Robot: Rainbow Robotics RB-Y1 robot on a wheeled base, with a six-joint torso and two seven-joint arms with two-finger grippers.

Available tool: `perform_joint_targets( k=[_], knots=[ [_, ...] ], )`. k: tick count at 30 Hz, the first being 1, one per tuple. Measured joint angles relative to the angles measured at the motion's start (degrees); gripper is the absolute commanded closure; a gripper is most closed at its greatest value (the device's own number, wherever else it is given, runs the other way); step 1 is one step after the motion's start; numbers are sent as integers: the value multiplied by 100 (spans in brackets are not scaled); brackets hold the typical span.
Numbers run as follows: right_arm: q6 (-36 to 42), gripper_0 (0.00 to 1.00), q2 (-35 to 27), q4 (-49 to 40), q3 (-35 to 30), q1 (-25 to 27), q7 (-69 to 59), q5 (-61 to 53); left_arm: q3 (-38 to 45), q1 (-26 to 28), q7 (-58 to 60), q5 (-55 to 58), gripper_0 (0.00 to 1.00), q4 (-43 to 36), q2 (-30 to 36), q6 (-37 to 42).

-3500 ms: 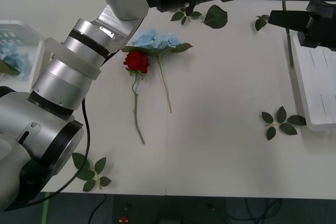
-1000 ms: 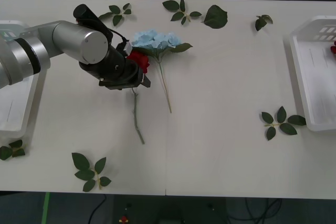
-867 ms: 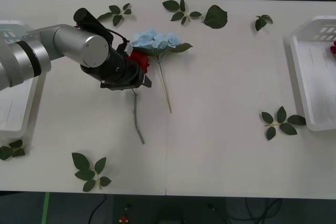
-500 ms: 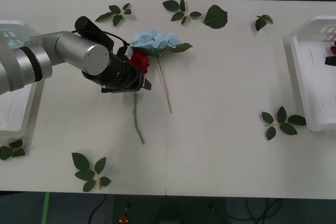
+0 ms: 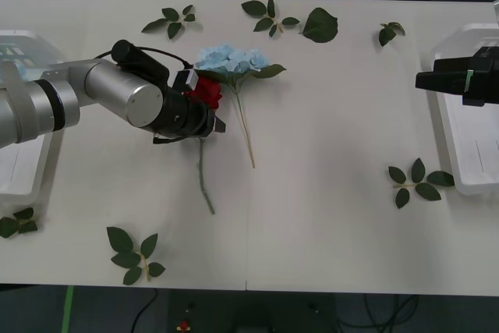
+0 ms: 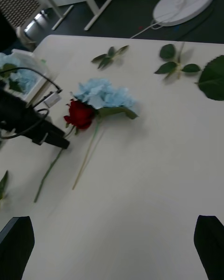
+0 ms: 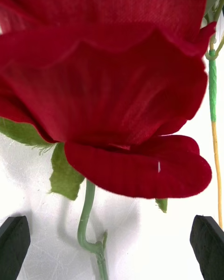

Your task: Place the red flowers into the right box and the blue flowers into the left box. If a person shows an open palm, hand one flower to the person first, then continue sorting.

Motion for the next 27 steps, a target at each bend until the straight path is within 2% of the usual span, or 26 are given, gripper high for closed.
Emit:
perform_joint_targets(
  k=[2, 3, 4, 5, 8, 14, 27],
  knots=[
    [359, 0, 33, -34, -98, 0, 88, -131, 0, -5, 0, -30, 0, 8, -6, -1],
    [519, 0, 51, -43, -145, 0, 124, -216, 0, -7, 0, -44, 20, 11, -9, -1],
    [673, 0, 62, -56, -185, 0, 201, -307, 0, -7, 0, -67, 63, 14, -15, -2],
    [822, 0, 67, -78, -211, 0, 321, -407, 0, -7, 0, -100, 98, 25, -18, -2],
    [1272, 0, 70, -167, -238, 0, 745, -666, -7, -7, 0, -187, 100, 75, -23, -4],
    [1882, 0, 82, -404, -238, 0, 776, -1046, -8, -7, -1, -271, 100, 107, -23, -9],
    [2049, 0, 192, -868, -239, 0, 776, -1059, -8, -7, -2, -308, 100, 139, -23, -17]
  ],
)
